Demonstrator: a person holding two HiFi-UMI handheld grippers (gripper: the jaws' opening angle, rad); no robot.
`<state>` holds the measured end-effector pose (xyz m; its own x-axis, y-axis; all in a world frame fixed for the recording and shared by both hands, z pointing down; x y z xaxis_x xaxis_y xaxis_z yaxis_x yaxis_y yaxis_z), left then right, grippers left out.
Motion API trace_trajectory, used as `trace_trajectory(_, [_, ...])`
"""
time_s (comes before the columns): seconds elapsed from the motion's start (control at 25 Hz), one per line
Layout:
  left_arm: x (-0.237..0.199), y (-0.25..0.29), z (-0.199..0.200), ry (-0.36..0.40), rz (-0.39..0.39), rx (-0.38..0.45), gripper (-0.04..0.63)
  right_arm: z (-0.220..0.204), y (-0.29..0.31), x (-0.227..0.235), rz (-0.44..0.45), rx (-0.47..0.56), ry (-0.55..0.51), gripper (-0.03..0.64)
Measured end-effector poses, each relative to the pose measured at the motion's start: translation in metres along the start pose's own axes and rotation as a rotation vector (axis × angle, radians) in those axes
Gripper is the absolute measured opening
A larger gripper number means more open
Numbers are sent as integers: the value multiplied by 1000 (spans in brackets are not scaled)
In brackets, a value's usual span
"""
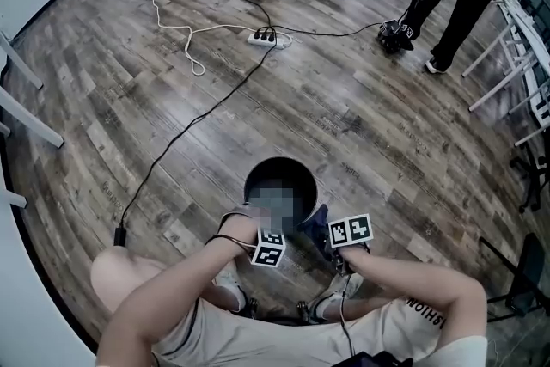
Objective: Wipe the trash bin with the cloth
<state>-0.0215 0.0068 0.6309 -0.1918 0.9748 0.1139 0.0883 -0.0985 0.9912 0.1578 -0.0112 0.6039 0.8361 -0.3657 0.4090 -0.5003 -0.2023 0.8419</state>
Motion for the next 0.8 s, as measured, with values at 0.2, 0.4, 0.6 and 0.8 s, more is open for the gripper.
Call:
trace_trajectory(0.2, [10, 8, 4, 66, 50, -52, 170, -12, 8, -35, 50, -29, -40, 64])
trace_trajectory(0.4, [8, 5, 8, 54, 76, -2, 91, -10, 37, -29, 49, 13, -39, 64])
trace_trajectory(0.6, [5, 0, 10, 51, 68, 7, 50, -9, 72, -7, 47, 31, -45, 64])
trace_trajectory(0.8, [11, 1, 28, -53, -5, 60, 41, -36, 125, 24, -8, -20, -99, 64])
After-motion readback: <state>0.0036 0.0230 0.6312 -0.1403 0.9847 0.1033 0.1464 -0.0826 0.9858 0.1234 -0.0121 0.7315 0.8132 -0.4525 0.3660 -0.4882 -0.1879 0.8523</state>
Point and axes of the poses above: the fingertips, and each gripper's own axes: y forward along the fingers, x to its right, z out of its top, the point moved 7 cm from there along -y, backward along the fingers, and after that the axes turned 7 degrees about -y, right-handed, at the moved point
